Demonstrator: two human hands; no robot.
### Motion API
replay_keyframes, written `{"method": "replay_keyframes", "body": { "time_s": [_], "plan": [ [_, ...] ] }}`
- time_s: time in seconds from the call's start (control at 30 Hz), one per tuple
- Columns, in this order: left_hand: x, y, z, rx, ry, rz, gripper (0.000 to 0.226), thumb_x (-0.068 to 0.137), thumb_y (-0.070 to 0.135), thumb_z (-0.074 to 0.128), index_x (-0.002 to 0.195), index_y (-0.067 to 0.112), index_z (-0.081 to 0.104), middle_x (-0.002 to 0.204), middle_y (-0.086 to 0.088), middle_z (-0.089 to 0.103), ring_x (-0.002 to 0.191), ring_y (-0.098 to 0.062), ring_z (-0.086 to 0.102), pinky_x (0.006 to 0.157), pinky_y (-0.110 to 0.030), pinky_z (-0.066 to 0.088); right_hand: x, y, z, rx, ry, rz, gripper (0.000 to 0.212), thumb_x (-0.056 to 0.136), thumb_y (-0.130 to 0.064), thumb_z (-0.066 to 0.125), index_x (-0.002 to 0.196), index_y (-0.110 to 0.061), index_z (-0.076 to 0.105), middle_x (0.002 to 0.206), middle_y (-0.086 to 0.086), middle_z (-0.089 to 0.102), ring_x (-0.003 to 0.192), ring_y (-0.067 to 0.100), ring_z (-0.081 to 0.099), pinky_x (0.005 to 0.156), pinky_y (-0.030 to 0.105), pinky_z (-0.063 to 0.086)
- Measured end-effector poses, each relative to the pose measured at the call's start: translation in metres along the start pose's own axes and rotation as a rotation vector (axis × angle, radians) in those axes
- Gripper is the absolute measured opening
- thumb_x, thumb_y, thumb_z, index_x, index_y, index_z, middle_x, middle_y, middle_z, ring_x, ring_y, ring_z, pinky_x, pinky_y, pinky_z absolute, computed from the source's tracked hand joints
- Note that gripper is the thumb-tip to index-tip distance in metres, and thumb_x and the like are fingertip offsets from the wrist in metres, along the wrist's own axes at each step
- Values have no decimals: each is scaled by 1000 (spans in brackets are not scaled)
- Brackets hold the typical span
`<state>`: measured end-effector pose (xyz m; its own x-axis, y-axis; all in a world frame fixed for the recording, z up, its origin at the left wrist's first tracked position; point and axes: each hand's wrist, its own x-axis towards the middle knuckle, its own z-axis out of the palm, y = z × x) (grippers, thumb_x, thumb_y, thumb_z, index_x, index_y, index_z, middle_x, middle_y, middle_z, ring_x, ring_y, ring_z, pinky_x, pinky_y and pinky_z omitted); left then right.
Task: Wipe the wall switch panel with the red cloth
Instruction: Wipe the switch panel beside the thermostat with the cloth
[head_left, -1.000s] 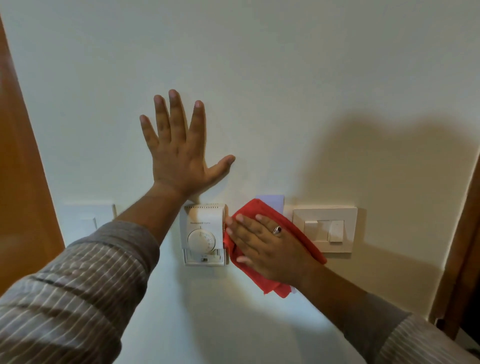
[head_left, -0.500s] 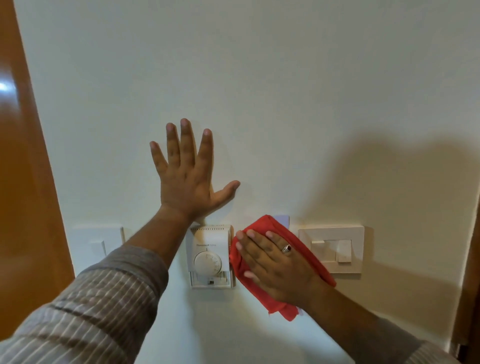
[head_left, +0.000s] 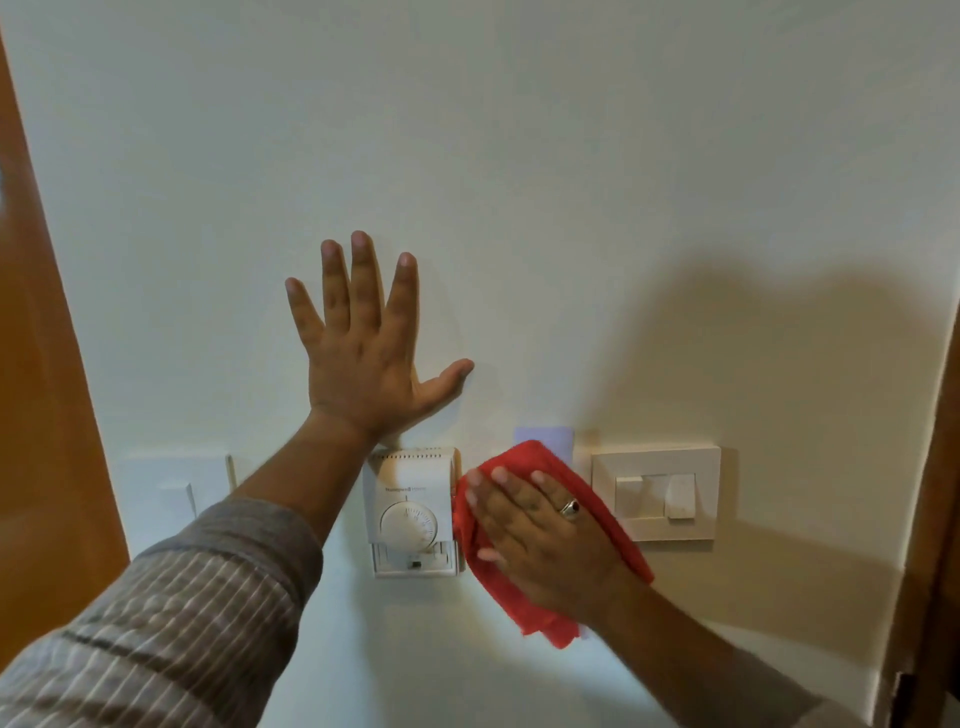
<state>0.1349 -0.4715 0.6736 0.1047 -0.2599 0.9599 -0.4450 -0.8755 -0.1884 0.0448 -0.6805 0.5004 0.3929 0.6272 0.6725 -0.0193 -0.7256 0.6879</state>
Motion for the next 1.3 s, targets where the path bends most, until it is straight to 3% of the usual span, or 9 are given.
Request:
{"method": "replay_keyframes", "body": {
  "time_s": [0.07,0.13,0.4,0.5,0.67,0.97,1.1,1.17,1.3],
  "plan": [
    [-1,-2,-1,-5,-5,4,112,82,88,36,162,12,17,166,-32,13,153,-54,11,117,-75,4,-16,28,-4,-5,-84,-330,61,111,-36,31,161,-6,12,170,13,1,158,31,2,128,47,-5],
    [-1,-2,-2,-10,-5,10,111,82,87,36,161,12,18,166,-32,13,153,-54,11,117,-75,4,-24,49,-8,40,-80,-417,58,112,-31,33,161,-8,14,171,10,4,158,28,7,128,44,-2],
    [-1,1,1,-5,15,5,110,83,87,35,161,10,20,166,-32,15,152,-55,13,117,-76,6,8,25,-10,-5,64,-1,66,107,-45,39,159,-8,22,166,13,17,157,31,11,127,47,4],
    [-1,1,1,-4,20,6,111,83,87,35,161,10,19,166,-32,15,152,-55,13,117,-76,6,9,16,-7,-41,4,-112,64,107,-47,38,157,-8,28,165,12,23,155,33,16,128,48,-1],
    [-2,-3,0,-8,10,14,107,85,86,35,162,14,17,167,-31,15,153,-54,13,117,-77,7,-20,43,-11,-10,-43,-317,65,108,-41,42,160,-8,23,169,13,10,157,29,8,128,45,1],
    [-1,0,5,1,36,7,105,86,83,37,161,13,18,166,-31,16,152,-55,13,117,-75,5,9,2,-5,-10,36,185,81,104,-58,37,160,-3,15,169,18,3,156,34,10,127,48,4],
    [-2,-3,3,0,26,16,105,86,83,37,162,13,17,166,-32,15,152,-55,13,117,-76,6,-6,32,-11,16,-7,-246,70,106,-51,41,159,-8,26,167,12,19,157,30,12,128,46,5],
    [-2,-4,3,0,26,18,106,86,84,37,162,15,14,166,-31,14,153,-54,12,117,-75,5,-9,51,-12,85,5,-329,68,106,-49,44,158,-9,29,165,11,23,156,28,17,128,44,9],
    [-2,-3,3,-8,26,11,106,85,84,36,163,16,12,167,-30,13,153,-54,11,118,-74,4,-19,32,-7,57,62,36,78,103,-56,42,160,-7,20,168,14,17,157,31,13,127,46,9]
  ]
}}
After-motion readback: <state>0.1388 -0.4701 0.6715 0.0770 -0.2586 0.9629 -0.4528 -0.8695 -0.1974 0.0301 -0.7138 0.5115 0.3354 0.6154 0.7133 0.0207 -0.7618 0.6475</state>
